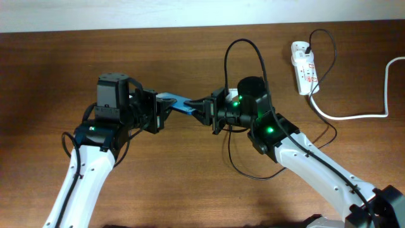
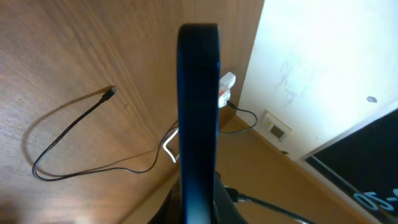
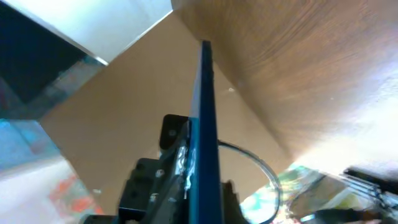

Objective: Plug charger to phone and switch on socket
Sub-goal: 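Open the right gripper and withdraw it from the phone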

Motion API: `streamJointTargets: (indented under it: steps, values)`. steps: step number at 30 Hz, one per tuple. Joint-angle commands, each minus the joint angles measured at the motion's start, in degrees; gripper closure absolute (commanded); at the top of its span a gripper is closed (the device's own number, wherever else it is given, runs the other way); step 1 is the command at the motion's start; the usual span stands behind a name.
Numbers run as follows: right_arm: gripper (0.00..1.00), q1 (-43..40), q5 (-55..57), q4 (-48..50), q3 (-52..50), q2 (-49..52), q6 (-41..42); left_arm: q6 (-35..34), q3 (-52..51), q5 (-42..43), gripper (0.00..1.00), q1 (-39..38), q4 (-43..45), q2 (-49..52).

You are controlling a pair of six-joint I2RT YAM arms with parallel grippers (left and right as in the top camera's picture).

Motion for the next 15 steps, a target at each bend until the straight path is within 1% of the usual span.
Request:
streamJointTargets:
  steps: [1, 3, 4, 6, 8, 10, 11, 12, 14, 15]
  values:
    - [0.75, 0.6, -0.8, -1.0, -0.9, -0.1, -6.6, -2.5, 1.1, 1.1, 1.0, 0.5, 0.9, -0.3]
    - [0.75, 0.6, -0.8, -1.3, -0.9, -0.1, -6.6, -1.6, 1.1, 0.7, 1.0, 0.5, 0.7, -0.3]
    - [0.75, 0.6, -0.8, -1.8, -0.9, -0.1, -6.6, 0.6, 1.1, -0.5, 1.0, 0.5, 0.5, -0.3]
    - [0.74, 0.6, -0.8, -3.1, -0.9, -0.1, -6.6, 2.7, 1.1, -2.3, 1.0, 0.5, -1.1, -0.3]
    - [0.68, 0.6, -0.8, -4.3, -0.9, -0.1, -6.6, 2.7, 1.1, -3.3, 1.0, 0.5, -2.6, -0.3]
    - [0.58, 0.6, -0.7, -5.5, -0.9, -0.1, -6.6, 4.3, 1.1, -4.1, 1.0, 0.5, -2.9, -0.3]
    - [0.54, 0.6, -0.3, -6.3, -0.9, -0.1, -6.8, 6.3, 1.1, -4.7, 1.0, 0.5, -3.0, -0.3]
    - [0.53, 0.6, 0.1, -6.6, -0.9, -0.1, -7.8, 8.3, 1.1, -5.1, 1.0, 0.5, -3.0, -0.3]
    - [0.51, 0.6, 1.4, -6.8, -0.9, -0.1, -13.2, 13.7, 1.1, -6.4, 1.0, 0.5, -3.3, -0.3]
    - [0.47, 0.6, 1.9, -7.0, -0.9, -0.1, -15.8, 17.1, 1.1, -7.2, 1.0, 0.5, -3.4, -0.3]
